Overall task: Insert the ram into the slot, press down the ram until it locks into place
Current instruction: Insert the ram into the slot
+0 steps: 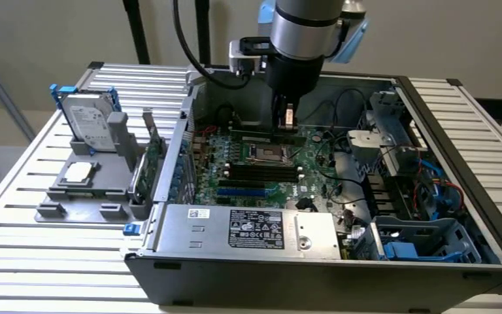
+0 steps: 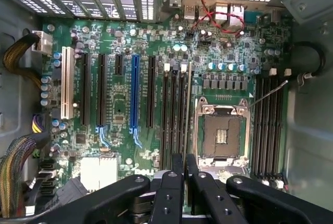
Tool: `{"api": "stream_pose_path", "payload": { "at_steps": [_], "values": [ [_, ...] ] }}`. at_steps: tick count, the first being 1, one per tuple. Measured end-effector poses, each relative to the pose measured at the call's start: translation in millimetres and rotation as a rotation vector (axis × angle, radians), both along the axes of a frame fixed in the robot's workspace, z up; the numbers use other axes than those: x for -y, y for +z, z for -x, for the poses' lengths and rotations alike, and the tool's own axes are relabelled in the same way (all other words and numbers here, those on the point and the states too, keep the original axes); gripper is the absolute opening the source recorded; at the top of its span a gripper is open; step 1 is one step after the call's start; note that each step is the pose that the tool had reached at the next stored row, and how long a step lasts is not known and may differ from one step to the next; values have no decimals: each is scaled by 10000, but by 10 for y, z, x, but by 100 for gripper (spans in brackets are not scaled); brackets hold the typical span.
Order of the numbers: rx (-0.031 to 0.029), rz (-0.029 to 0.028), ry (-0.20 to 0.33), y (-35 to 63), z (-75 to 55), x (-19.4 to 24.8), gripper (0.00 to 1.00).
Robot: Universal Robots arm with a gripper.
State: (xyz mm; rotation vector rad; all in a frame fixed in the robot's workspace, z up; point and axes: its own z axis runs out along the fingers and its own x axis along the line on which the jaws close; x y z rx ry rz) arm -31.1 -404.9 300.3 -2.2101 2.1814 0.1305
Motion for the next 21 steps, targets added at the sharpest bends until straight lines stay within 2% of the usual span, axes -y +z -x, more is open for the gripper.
{"api": "stream_pose_path", "payload": {
  "at_steps": [9, 14, 21],
  "values": [
    [0, 56, 0, -163, 0, 5, 13],
    [0, 64, 31, -253, 0, 21, 13],
    [2, 76, 249, -308, 2, 37, 13]
  ]
}}
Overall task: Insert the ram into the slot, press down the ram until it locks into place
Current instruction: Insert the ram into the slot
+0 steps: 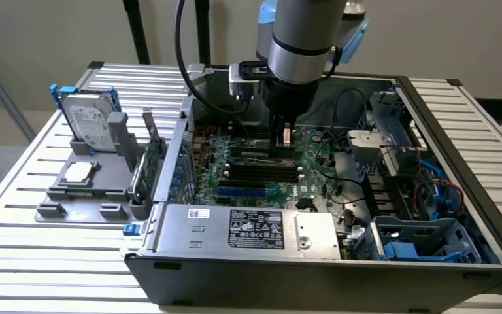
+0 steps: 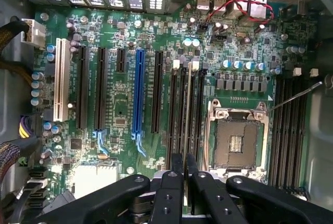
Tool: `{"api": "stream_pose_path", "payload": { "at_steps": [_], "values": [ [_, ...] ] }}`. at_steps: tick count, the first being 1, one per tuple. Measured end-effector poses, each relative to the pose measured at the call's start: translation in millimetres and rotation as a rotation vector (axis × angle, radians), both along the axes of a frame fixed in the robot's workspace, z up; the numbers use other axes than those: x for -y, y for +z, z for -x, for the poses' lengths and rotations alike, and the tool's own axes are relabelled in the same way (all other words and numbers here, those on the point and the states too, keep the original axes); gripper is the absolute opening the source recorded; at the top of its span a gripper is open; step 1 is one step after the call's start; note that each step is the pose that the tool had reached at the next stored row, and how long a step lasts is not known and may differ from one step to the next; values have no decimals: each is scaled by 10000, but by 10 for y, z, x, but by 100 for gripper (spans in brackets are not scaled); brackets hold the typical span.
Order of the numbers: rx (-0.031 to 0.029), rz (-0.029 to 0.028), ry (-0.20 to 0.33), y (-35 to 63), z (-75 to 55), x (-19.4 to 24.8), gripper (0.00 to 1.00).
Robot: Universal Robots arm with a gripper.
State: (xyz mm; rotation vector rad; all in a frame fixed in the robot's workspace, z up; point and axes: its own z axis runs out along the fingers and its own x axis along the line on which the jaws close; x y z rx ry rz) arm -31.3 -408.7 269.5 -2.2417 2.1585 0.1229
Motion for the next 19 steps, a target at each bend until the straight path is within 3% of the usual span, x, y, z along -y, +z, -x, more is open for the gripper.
{"api": "stream_pose_path", "payload": {
  "at_steps": [4, 10, 12, 19],
  "values": [
    [26, 5, 169, -32, 10, 0, 13],
    [251, 5, 250, -93, 60, 12, 13],
    [292, 8, 266, -121, 64, 13, 13],
    [327, 17, 268, -248, 65, 6, 13]
  ]
}}
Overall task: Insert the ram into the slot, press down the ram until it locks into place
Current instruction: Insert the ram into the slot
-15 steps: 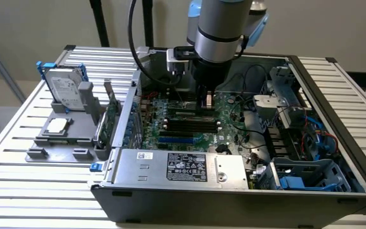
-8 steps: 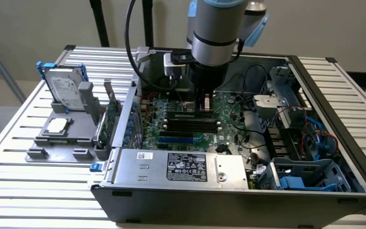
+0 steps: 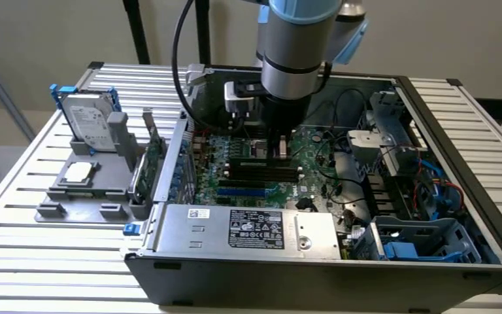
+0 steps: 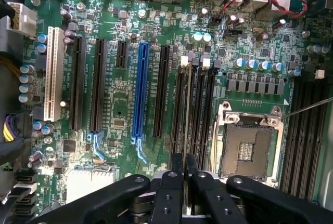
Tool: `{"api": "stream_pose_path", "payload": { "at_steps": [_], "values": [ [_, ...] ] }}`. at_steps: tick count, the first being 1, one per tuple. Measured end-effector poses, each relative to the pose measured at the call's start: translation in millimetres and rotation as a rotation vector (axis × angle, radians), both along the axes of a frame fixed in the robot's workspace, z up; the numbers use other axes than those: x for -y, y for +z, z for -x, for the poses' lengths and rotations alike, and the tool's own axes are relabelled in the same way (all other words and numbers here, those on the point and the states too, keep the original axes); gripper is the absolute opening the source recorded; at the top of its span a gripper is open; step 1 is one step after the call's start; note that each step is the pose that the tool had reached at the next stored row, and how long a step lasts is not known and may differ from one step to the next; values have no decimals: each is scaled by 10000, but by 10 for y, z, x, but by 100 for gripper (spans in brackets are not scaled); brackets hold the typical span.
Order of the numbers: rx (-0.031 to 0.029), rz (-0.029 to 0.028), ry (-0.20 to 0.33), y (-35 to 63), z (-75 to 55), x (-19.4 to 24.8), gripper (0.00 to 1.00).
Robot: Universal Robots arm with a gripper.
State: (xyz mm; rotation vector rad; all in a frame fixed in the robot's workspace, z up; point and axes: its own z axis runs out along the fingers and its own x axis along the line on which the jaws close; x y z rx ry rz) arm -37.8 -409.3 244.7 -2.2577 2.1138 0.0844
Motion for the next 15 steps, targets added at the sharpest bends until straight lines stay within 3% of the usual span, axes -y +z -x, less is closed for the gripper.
{"api": "stream_pose_path", "payload": {
  "at_steps": [3, 6, 15],
  "values": [
    [0, 27, 0, -54, 0, -15, 13],
    [0, 104, -10, -87, -1, -31, 13],
    [-2, 258, -182, -94, -8, -44, 13]
  ]
}}
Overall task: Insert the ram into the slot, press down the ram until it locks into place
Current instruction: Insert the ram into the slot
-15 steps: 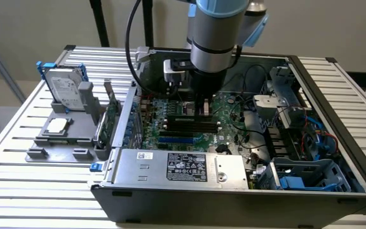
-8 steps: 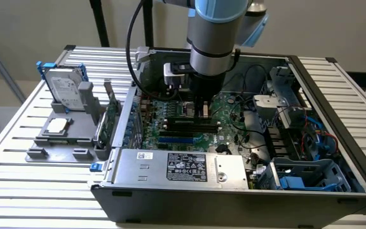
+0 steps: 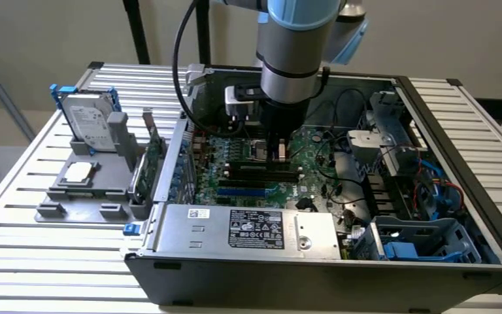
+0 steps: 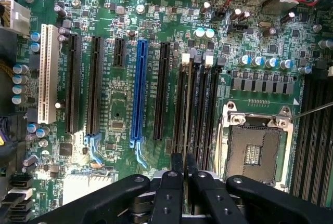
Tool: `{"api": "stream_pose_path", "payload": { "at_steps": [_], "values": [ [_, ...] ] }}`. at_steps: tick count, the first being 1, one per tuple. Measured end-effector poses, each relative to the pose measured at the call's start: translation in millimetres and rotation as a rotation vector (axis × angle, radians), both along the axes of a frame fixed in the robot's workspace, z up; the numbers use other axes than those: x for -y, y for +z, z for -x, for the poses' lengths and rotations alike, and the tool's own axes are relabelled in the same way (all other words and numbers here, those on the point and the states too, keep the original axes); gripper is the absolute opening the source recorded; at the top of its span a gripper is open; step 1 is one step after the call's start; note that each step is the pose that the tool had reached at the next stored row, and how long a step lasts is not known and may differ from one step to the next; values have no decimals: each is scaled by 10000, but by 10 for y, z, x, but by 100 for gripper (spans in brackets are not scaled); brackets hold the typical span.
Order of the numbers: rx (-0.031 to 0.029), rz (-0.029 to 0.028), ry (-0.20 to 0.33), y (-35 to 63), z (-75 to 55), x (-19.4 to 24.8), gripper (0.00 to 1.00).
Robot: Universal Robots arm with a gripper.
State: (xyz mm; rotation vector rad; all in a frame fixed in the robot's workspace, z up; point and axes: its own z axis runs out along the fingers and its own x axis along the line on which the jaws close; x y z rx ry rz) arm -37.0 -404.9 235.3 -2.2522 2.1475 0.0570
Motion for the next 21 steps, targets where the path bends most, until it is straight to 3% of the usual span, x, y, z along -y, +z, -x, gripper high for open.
{"api": "stream_pose_path", "payload": {
  "at_steps": [3, 11, 21],
  "values": [
    [2, 29, -62, -1, -3, 0, 13],
    [33, 224, -63, -23, -3, -1, 13],
    [34, 250, -78, -41, -4, -28, 13]
  ]
}}
